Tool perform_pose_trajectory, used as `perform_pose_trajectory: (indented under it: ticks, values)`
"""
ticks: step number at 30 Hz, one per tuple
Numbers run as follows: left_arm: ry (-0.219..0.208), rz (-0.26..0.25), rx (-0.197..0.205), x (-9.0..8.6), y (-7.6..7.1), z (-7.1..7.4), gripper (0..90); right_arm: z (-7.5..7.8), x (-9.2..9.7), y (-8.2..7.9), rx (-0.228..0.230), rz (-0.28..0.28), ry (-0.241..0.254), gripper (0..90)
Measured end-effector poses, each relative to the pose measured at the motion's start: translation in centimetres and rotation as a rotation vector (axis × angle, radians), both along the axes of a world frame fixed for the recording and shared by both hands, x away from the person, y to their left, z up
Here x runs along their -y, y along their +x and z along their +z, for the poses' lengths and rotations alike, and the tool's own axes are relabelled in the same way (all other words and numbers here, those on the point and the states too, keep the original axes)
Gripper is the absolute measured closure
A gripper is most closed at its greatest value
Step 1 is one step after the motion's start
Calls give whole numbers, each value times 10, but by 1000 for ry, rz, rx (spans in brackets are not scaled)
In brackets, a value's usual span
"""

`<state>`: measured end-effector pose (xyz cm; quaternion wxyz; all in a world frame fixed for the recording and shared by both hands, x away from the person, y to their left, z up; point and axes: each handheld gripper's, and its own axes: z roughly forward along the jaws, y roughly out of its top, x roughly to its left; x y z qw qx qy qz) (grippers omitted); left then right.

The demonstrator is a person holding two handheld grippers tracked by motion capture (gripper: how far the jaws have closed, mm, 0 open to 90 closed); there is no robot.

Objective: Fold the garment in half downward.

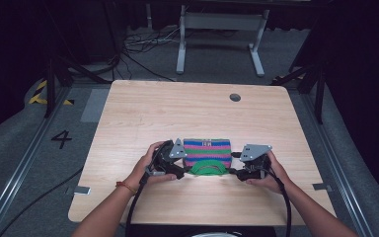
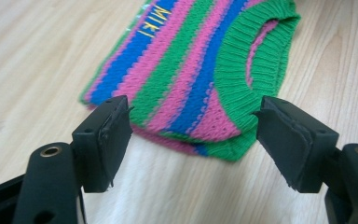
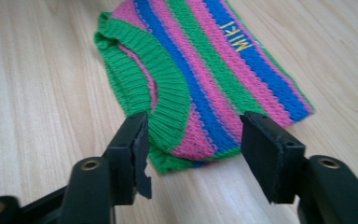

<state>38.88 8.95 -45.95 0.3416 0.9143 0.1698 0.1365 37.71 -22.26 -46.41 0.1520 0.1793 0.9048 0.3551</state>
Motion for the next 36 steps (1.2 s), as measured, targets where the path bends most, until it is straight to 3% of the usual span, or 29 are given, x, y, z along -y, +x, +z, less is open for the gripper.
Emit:
perform_pose_trajectory:
  ticks: [18,26,36]
  values:
    - [95,88,30,-56,-21,8,230,6,39,-16,23,-100,-48,258]
    - [137,99,37,-73,-30,8,202,4,58,-24,27,-148,-41,226]
    - [158,117,38,-96,-39,3,195,0,88,-37,30,-219,-22,189]
